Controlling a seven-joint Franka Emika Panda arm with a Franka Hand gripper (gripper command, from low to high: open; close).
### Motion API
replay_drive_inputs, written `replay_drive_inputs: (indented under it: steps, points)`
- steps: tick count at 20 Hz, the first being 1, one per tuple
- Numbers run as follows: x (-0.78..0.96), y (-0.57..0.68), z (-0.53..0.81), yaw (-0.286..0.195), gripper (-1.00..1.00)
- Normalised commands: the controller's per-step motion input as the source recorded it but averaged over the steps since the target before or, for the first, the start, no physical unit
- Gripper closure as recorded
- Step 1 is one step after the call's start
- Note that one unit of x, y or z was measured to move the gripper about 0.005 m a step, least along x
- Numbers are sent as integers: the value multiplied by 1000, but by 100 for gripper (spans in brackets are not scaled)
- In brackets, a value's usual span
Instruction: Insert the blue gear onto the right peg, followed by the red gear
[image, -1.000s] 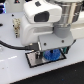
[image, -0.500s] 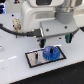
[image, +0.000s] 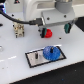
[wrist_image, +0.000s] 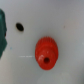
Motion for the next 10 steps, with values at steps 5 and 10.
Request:
replay_drive_inputs:
  steps: [5,10]
  points:
    - [-513,116,-257,0,-100]
    - [-366,47,-343,0,-100]
